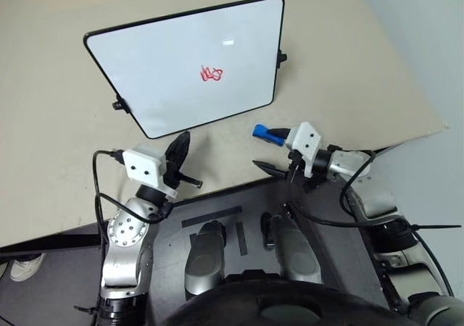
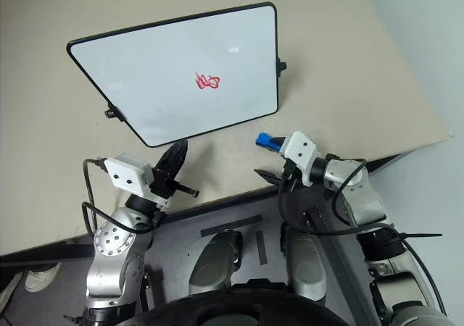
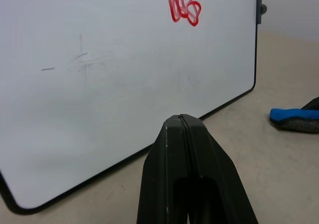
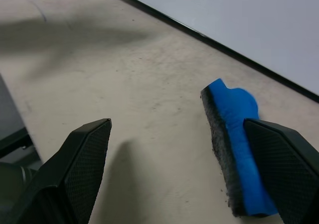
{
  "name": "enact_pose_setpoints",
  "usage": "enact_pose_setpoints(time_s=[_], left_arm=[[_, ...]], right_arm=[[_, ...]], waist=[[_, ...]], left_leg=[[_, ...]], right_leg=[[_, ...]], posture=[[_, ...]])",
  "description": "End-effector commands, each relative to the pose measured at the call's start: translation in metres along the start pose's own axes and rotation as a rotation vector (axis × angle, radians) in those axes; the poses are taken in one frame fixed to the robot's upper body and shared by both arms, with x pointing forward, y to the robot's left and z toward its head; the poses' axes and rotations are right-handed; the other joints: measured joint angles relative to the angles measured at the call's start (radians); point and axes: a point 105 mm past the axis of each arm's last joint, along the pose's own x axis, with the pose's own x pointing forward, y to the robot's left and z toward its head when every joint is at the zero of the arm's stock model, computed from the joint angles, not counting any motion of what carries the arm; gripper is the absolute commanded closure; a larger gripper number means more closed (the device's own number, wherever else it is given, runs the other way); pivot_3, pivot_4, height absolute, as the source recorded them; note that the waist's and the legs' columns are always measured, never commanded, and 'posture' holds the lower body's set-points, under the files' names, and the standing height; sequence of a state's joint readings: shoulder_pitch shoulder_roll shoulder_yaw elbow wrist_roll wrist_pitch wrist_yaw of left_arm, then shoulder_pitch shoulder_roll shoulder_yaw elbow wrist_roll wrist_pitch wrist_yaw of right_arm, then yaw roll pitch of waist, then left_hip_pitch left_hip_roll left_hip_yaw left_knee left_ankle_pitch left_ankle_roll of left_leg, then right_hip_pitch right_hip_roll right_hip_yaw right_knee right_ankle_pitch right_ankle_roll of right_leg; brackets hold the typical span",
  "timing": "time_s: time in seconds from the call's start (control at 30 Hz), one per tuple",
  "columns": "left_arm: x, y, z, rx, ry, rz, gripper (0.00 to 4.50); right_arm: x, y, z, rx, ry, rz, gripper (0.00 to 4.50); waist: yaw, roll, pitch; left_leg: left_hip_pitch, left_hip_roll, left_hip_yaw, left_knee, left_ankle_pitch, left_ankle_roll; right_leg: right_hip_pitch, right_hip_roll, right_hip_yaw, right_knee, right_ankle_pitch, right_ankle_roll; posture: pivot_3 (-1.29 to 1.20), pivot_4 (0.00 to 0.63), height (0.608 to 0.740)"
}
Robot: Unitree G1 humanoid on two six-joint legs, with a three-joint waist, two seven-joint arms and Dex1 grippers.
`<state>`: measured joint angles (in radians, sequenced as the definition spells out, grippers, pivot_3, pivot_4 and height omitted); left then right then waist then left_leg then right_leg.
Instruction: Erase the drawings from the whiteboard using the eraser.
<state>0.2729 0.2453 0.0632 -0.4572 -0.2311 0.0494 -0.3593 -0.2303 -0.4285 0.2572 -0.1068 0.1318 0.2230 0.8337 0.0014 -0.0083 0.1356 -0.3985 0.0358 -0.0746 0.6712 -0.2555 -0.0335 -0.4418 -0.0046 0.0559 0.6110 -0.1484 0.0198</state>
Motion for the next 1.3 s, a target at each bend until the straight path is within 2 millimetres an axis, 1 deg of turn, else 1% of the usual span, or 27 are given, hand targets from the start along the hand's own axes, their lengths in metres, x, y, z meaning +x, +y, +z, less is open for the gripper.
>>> enact_pose_setpoints(time_s=[0.03, 0.1, 0.2, 0.3, 0.5, 0.53, 0.57, 0.6, 0.63, 0.67, 0.7, 0.8, 0.87, 0.93, 1.0, 1.07, 1.13, 1.23, 1.3], left_arm=[[0.002, 0.001, 0.006, 0.012, -0.03, 0.008, 4.5], [0.002, 0.002, 0.006, 0.013, -0.031, 0.009, 4.5], [0.003, 0.002, 0.005, 0.015, -0.032, 0.008, 4.5], [0.005, 0.002, 0.005, 0.016, -0.035, 0.005, 4.5], [0.007, 0.003, 0.004, 0.019, -0.038, -0.003, 4.5], [0.008, 0.003, 0.004, 0.021, -0.04, -0.005, 4.5], [0.009, 0.003, 0.005, 0.023, -0.042, -0.007, 4.5], [0.009, 0.003, 0.005, 0.024, -0.044, -0.007, 4.5], [0.01, 0.004, 0.006, 0.025, -0.046, -0.008, 4.5], [0.01, 0.004, 0.006, 0.026, -0.047, -0.009, 4.5], [0.011, 0.004, 0.006, 0.027, -0.048, -0.009, 4.5], [0.011, 0.004, 0.006, 0.03, -0.051, -0.01, 4.5], [0.012, 0.005, 0.007, 0.032, -0.052, -0.011, 4.5], [0.012, 0.005, 0.007, 0.035, -0.054, -0.013, 4.5], [0.014, 0.005, 0.007, 0.037, -0.056, -0.016, 4.5], [0.015, 0.005, 0.007, 0.038, -0.058, -0.018, 4.5], [0.016, 0.005, 0.008, 0.038, -0.061, -0.019, 4.5], [0.018, 0.004, 0.008, 0.037, -0.065, -0.02, 4.5], [0.019, 0.003, 0.008, 0.036, -0.068, -0.02, 4.5]], right_arm=[[0.002, -0.005, 0.002, -0.02, -0.007, -0.021, 0.03], [0.003, -0.007, 0.0, -0.023, 0.0, -0.034, 0.03], [0.004, -0.01, -0.001, -0.019, 0.005, -0.054, 0.03], [0.005, -0.017, -0.002, -0.023, 0.011, -0.088, 0.58], [0.004, -0.034, 0.0, -0.078, 0.017, -0.163, 2.62], [0.004, -0.037, 0.005, -0.09, 0.002, -0.169, 3.08], [0.005, -0.038, 0.009, -0.101, -0.01, -0.173, 3.35], [0.005, -0.04, 0.014, -0.112, -0.024, -0.174, 3.77], [0.006, -0.041, 0.018, -0.123, -0.035, -0.174, 4.1], [0.007, -0.041, 0.02, -0.129, -0.04, -0.174, 4.25], [0.008, -0.041, 0.023, -0.141, -0.048, -0.169, 4.26], [0.011, -0.036, 0.044, -0.213, -0.112, -0.13, 4.26], [0.015, -0.027, 0.067, -0.305, -0.19, -0.086, 4.26], [0.02, -0.019, 0.089, -0.439, -0.263, -0.048, 4.26], [0.026, -0.017, 0.103, -0.568, -0.303, -0.049, 4.26], [0.034, -0.021, 0.11, -0.718, -0.312, -0.079, 4.26], [0.042, -0.028, 0.113, -0.857, -0.307, -0.113, 4.26], [0.052, -0.041, 0.116, -1.037, -0.297, -0.173, 4.26], [0.058, -0.049, 0.115, -1.133, -0.276, -0.206, 4.26]], waist=[[0.0, 0.0, 0.0], [0.0, 0.0, 0.0], [0.0, 0.0, 0.0], [0.0, 0.0, 0.0], [0.0, 0.0, 0.0], [0.0, 0.0, 0.0], [0.0, 0.0, 0.0], [0.0, 0.0, 0.0], [0.0, 0.0, 0.0], [0.0, 0.0, 0.0], [0.0, 0.0, 0.0], [0.0, 0.0, 0.0], [0.0, 0.0, 0.0], [-0.002, 0.0, 0.0], [-0.004, 0.0, 0.0], [-0.004, 0.0, 0.0], [-0.004, 0.0, 0.0], [0.0, 0.0, 0.0], [0.0, 0.0, 0.0]], left_leg=[[0.0, 0.0, 0.0, 0.0, 0.0, 0.0], [0.0, 0.0, 0.0, 0.0, 0.0, 0.0], [0.0, 0.0, 0.0, 0.0, 0.0, 0.0], [0.0, 0.0, 0.0, 0.0, 0.0, 0.0], [0.0, 0.0, 0.0, 0.0, 0.0, 0.0], [0.0, 0.0, 0.0, 0.0, 0.0, 0.0], [0.0, 0.0, 0.0, 0.0, 0.0, 0.0], [0.0, 0.0, 0.0, 0.0, 0.0, 0.0], [0.0, 0.0, 0.0, 0.0, 0.0, 0.0], [0.0, 0.0, 0.0, 0.0, 0.0, 0.0], [0.0, 0.0, 0.0, 0.0, 0.0, 0.0], [0.0, 0.0, 0.0, 0.0, 0.0, 0.0], [0.0, 0.0, 0.0, 0.0, 0.0, 0.0], [0.0, 0.0, 0.0, 0.0, 0.0, 0.0], [0.0, 0.0, 0.0, 0.0, 0.0, 0.0], [0.0, 0.0, 0.0, 0.0, 0.0, 0.0], [0.0, 0.0, -0.001, 0.0, 0.0, 0.0], [0.0, 0.0, -0.001, 0.0, 0.0, 0.0], [-0.001, 0.0, -0.001, 0.0, -0.001, 0.001]], right_leg=[[0.0, 0.0, 0.0, 0.0, 0.0, 0.0], [0.0, 0.0, 0.0, 0.0, 0.002, -0.004], [0.0, 0.0, 0.0, 0.0, 0.003, -0.004], [0.0, 0.0, 0.0, 0.0, 0.003, -0.004], [0.0, 0.0, 0.0, 0.0, 0.004, -0.006], [0.0, 0.0, 0.0, 0.0, 0.004, -0.006], [0.0, 0.0, 0.0, 0.0, 0.005, -0.008], [0.0, 0.0, 0.0, 0.0, 0.005, -0.009], [0.0, 0.0, 0.0, 0.0, 0.005, -0.009], [0.0, 0.0, 0.0, 0.0, 0.005, -0.009], [0.0, 0.0, 0.0, 0.0, 0.006, -0.009], [0.0, 0.0, 0.0, 0.0, 0.006, -0.009], [-0.001, 0.0, 0.0, 0.0, 0.006, -0.009], [-0.001, 0.0, 0.0, 0.0, 0.006, -0.009], [-0.001, 0.0, 0.0, 0.0, 0.006, -0.01], [-0.002, 0.0, 0.0, 0.001, 0.006, -0.01], [-0.002, 0.0, 0.0, 0.0, 0.007, -0.01], [-0.002, -0.002, 0.0, 0.0, 0.008, -0.01], [-0.003, -0.002, 0.0, 0.0, 0.009, -0.01]], posture=[[0.0, 0.15, 0.74], [0.0, 0.15, 0.74], [0.0, 0.15, 0.74], [0.0, 0.15, 0.74], [0.0, 0.15, 0.74], [0.0, 0.15, 0.74], [0.0, 0.15, 0.74], [0.0, 0.15, 0.74], [0.0, 0.15, 0.74], [0.0, 0.15, 0.74], [0.0, 0.15, 0.74], [0.0, 0.15, 0.74], [0.0, 0.15, 0.74], [0.0, 0.15, 0.74], [0.0, 0.15, 0.74], [0.0, 0.15, 0.74], [0.0, 0.15, 0.74], [0.0, 0.15, 0.74], [0.0, 0.15, 0.74]])
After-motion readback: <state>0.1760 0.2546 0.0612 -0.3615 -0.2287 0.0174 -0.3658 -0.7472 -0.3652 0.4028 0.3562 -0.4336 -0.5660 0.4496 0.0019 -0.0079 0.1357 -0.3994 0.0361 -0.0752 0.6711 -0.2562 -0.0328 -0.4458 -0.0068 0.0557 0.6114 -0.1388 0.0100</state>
